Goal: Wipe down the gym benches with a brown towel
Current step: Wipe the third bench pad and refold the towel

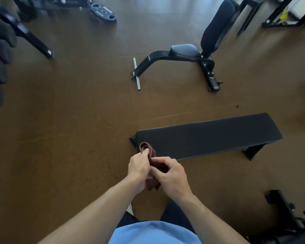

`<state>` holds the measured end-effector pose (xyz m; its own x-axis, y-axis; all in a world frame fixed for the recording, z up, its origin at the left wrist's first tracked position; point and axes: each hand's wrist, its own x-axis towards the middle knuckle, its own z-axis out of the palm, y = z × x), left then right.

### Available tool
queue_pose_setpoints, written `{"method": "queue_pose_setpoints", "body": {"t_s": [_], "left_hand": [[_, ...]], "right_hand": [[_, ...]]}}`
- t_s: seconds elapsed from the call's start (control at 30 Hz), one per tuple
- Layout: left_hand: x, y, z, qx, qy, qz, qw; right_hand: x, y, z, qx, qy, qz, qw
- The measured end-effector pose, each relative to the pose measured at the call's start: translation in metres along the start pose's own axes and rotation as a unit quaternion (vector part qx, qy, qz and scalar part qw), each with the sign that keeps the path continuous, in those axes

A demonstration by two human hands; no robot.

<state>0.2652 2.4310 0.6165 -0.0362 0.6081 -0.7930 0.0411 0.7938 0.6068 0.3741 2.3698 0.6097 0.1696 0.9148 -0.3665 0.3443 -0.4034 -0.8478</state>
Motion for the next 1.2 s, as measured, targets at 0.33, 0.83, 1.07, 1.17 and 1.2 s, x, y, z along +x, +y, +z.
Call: {"method": "queue_pose_setpoints", "body": {"t_s": [0.33,0.83,1.07,1.17,1.2], "left_hand": [[0.069,0.037,0.050,-0.026,-0.053,-0.229,0.972],[0.193,-0.008,0.062,-0.112,0.120,-0.209,0.964],[0.341,-0.088,0.063,-0.111,0.112,-0.134,0.978],[0.369,-0.147,0.062,-0.082,0.100,-0.162,0.978],[0.373,-0.165,0.060,-0.065,0.096,-0.166,0.979]], "right_hand": [[0.123,0.039,-0.083,-0.194,-0.285,-0.046,0.937],[0.300,0.094,-0.036,-0.104,-0.342,0.130,0.925],[0.386,0.181,0.031,-0.271,-0.295,-0.047,0.915],[0.364,0.253,0.042,-0.370,-0.323,-0.108,0.864],[0.350,0.278,0.044,-0.384,-0.331,-0.118,0.854]]}}
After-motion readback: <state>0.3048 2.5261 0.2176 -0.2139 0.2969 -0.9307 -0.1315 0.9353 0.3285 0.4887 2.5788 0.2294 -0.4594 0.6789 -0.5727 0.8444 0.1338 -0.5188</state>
